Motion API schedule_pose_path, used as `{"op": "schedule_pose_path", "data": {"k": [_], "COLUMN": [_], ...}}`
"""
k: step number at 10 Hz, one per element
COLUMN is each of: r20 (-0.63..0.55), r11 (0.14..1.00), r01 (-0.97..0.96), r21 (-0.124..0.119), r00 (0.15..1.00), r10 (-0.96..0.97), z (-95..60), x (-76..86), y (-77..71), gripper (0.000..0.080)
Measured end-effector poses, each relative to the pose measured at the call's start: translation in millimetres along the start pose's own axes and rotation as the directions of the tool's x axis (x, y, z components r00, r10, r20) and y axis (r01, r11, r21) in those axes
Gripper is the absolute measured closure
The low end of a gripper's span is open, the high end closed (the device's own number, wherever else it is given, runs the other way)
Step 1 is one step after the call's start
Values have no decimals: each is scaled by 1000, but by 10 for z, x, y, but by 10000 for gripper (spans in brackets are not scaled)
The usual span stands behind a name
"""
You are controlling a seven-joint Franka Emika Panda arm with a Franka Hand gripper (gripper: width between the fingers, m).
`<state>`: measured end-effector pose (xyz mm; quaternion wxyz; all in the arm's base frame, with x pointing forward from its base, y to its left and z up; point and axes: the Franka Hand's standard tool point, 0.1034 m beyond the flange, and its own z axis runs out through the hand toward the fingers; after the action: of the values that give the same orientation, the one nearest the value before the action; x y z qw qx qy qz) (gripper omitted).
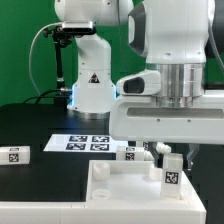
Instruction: Assemble one leg
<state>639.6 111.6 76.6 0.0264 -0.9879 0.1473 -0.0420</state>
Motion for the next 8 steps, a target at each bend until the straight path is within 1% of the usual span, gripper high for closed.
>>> {"op": "schedule_pose_path", "data": {"k": [1, 2, 3, 4, 5, 6, 7, 8], "r20": [-11, -1, 17, 27, 25, 26, 22, 22], "r11": [968, 899, 794, 720, 721, 743, 789, 863], "r01": [-250, -438, -608, -693, -693, -670, -614, -504], "r21": [-12, -24, -12, -9, -10, -9, -11, -12], "r00": [968, 899, 794, 720, 720, 742, 789, 863], "r10": [250, 438, 608, 693, 693, 669, 614, 505], "z": [-1, 0, 6, 12, 12, 12, 17, 23], "x": [-24, -35, -9, -3, -5, -5, -12, -30], "y": [-24, -26, -16, -1, -4, -4, -8, -29], "gripper": [514, 514, 514, 514, 514, 514, 457, 252]}}
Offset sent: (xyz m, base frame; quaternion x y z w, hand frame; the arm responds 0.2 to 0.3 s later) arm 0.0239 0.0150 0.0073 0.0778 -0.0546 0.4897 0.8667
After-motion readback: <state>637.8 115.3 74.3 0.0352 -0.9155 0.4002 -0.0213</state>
